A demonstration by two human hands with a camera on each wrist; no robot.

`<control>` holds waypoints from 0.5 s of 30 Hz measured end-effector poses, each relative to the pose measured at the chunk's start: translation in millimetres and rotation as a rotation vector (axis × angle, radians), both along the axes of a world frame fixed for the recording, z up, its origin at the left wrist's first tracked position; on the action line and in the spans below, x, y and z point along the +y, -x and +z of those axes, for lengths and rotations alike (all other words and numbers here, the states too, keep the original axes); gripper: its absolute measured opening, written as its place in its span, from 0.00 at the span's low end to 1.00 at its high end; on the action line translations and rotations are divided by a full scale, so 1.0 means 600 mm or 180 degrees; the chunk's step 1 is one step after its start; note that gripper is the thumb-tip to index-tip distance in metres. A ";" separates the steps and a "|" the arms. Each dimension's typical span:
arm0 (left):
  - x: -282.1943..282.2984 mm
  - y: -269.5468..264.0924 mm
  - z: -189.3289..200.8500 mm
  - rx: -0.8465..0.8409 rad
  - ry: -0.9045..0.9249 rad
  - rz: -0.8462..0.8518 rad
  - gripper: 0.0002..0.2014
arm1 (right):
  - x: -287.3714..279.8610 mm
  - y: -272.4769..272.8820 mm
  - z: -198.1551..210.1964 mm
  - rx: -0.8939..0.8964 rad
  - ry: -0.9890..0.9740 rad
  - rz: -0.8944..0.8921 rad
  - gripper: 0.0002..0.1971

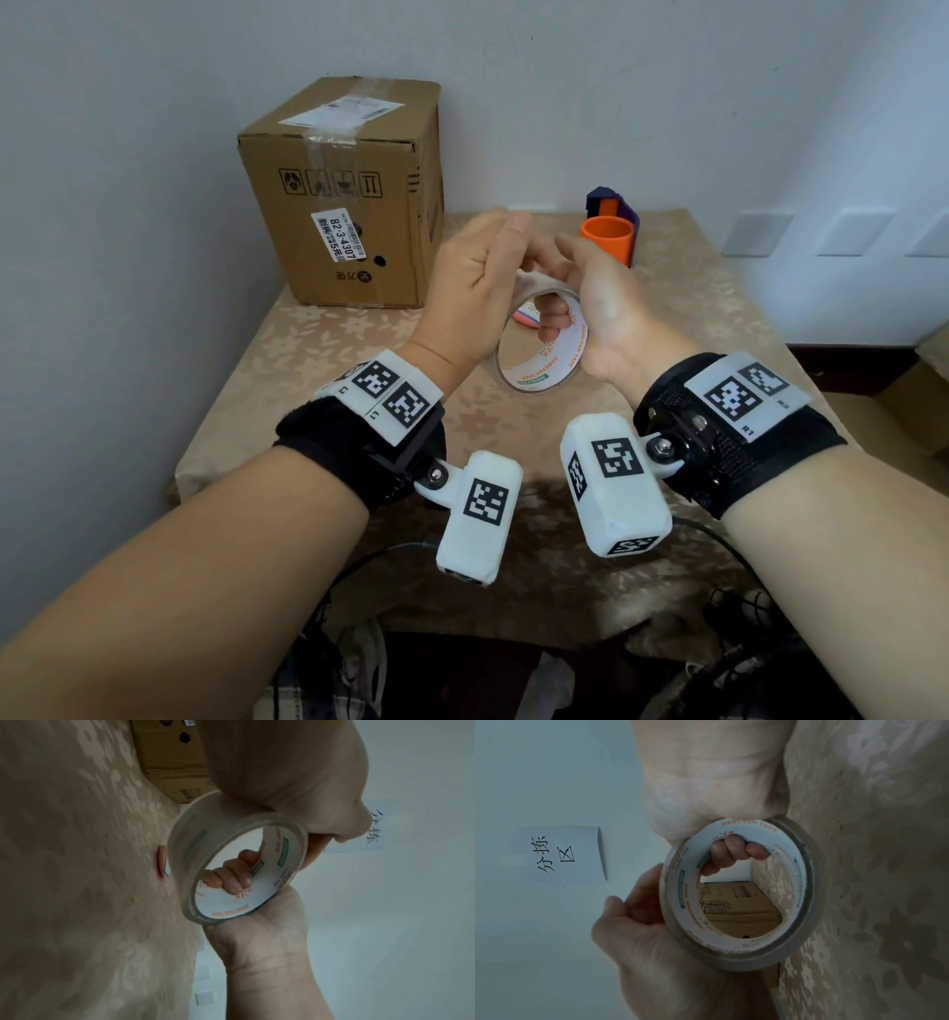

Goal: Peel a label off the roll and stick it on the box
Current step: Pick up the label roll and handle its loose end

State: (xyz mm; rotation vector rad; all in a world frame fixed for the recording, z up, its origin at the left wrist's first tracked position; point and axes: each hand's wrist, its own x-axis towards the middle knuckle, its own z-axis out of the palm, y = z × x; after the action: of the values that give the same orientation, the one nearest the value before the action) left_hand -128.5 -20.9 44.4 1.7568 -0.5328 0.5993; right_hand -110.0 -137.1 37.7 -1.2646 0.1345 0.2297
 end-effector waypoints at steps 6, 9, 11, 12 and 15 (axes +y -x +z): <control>-0.002 -0.004 -0.001 0.0063 0.0150 -0.0119 0.21 | -0.001 0.001 -0.002 0.0081 0.0055 -0.0026 0.17; -0.005 0.002 -0.003 -0.0033 -0.0004 -0.0020 0.20 | -0.006 0.002 0.001 0.0074 0.0099 -0.0015 0.19; -0.005 0.002 0.000 0.0010 0.0068 0.0034 0.20 | -0.004 0.005 0.006 0.0058 0.0138 -0.0043 0.20; -0.003 -0.002 0.004 0.0087 0.0145 0.0077 0.19 | -0.002 0.007 0.011 0.0011 0.0161 -0.0108 0.20; 0.008 -0.019 0.007 0.0842 0.0432 0.0117 0.13 | 0.006 0.010 0.022 -0.0424 0.0340 -0.0497 0.18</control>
State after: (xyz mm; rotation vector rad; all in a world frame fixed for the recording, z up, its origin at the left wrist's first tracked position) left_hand -117.2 -15.8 48.7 1.6870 -0.2703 0.4098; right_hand -116.2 -133.5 51.0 -1.3646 0.1317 0.0034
